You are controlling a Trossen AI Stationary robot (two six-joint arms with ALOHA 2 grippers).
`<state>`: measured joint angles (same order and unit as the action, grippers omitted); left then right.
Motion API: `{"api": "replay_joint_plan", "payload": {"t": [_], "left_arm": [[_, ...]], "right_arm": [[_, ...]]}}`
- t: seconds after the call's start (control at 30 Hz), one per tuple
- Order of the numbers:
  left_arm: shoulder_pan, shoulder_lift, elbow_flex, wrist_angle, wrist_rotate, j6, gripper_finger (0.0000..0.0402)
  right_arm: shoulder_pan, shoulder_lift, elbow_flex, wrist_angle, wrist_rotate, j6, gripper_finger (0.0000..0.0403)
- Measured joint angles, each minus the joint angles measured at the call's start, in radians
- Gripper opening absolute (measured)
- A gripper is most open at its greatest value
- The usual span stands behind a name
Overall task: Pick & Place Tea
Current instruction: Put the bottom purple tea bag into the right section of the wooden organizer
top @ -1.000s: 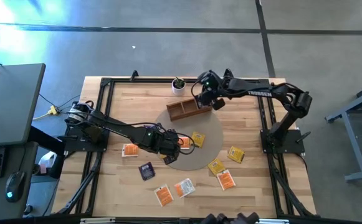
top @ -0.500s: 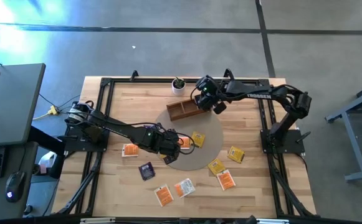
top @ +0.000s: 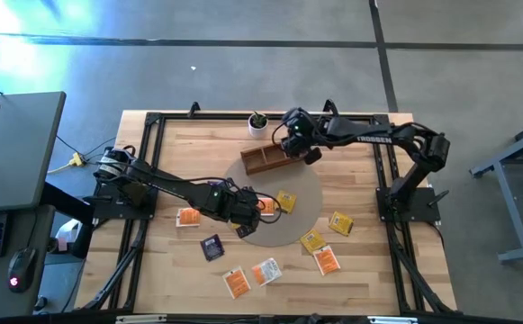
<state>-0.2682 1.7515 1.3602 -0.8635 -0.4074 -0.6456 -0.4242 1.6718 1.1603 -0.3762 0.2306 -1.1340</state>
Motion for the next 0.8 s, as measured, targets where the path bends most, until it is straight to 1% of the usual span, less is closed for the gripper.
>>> {"api": "replay_joint_plan", "payload": {"t": [0.13,0.17,0.23,0.33,0.4,0.47,0.53,0.67,0.7,0.73,0.8], "left_arm": [[0.0,0.0,0.0,-0.009,0.003,0.0,0.0103],[0.0,0.0,0.0,-0.018,0.011,0.0,0.0103],[0.0,0.0,0.0,-0.052,0.036,-0.002,0.0103],[-0.01,-0.035,-0.003,-0.132,0.039,-0.026,0.0103],[-0.016,-0.07,0.0,-0.173,0.022,-0.032,0.0103],[-0.024,-0.097,0.0,-0.225,0.001,-0.041,0.0103],[-0.03,-0.127,0.0,-0.264,-0.02,-0.041,0.0103],[-0.069,-0.202,-0.001,-0.366,-0.03,-0.074,0.0103],[-0.085,-0.22,-0.006,-0.389,-0.035,-0.087,0.0103],[-0.103,-0.24,-0.016,-0.402,-0.045,-0.094,0.0103],[-0.131,-0.286,-0.048,-0.389,-0.056,-0.097,0.0103]], "right_arm": [[0.028,-0.001,0.0,0.057,0.132,0.024,0.0112],[0.036,-0.005,0.0,0.055,0.149,0.032,0.0112],[0.062,-0.016,0.0,0.042,0.155,0.071,0.0112],[0.11,-0.051,0.0,0.007,0.126,0.179,0.0113],[0.145,-0.087,0.0,-0.004,0.128,0.293,0.0113],[0.18,-0.133,0.0,-0.018,0.12,0.442,0.0113],[0.207,-0.189,0.0,-0.053,0.038,0.563,0.0113],[0.258,-0.306,-0.053,-0.04,-0.212,0.741,0.0113],[0.275,-0.33,-0.081,-0.02,-0.243,0.779,0.0113],[0.297,-0.356,-0.117,0.011,-0.249,0.811,0.0113],[0.35,-0.393,-0.212,0.084,-0.23,0.848,0.0113]]}}
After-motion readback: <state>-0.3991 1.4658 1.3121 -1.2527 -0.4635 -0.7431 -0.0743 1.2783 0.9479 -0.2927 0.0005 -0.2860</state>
